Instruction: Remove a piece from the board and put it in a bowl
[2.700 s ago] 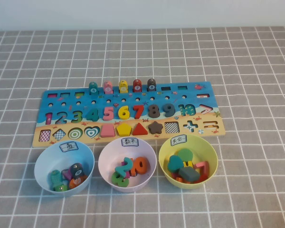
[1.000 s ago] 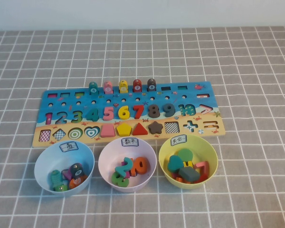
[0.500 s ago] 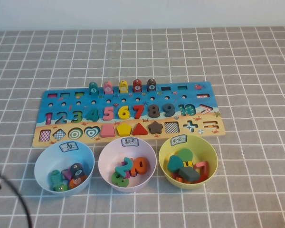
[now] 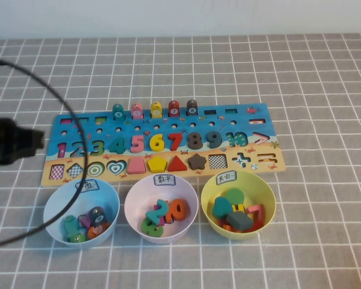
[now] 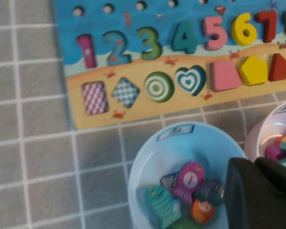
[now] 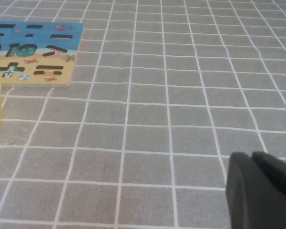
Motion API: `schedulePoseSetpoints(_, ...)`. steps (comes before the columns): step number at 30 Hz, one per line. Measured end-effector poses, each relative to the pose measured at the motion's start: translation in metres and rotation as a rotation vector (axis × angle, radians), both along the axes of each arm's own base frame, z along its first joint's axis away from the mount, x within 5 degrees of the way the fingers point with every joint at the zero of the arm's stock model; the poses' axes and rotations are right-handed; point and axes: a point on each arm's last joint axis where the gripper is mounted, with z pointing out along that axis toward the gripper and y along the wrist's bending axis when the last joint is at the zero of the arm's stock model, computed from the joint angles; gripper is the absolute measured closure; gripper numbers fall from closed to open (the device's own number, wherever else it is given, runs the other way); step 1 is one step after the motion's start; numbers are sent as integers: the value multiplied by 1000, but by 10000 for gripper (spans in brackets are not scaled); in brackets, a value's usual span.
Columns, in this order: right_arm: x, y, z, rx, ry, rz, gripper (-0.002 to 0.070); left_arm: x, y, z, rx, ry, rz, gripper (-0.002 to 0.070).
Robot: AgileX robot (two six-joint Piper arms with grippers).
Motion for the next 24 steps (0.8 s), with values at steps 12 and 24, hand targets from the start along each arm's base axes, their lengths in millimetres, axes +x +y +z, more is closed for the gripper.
schedulePoseSetpoints(12,0,0,0,0,0,0,694,96,-70,-19,149,178,-158,680)
schedulePoseSetpoints(24,0,0,0,0,0,0,694,148,-109,-55,203,369,-250,676)
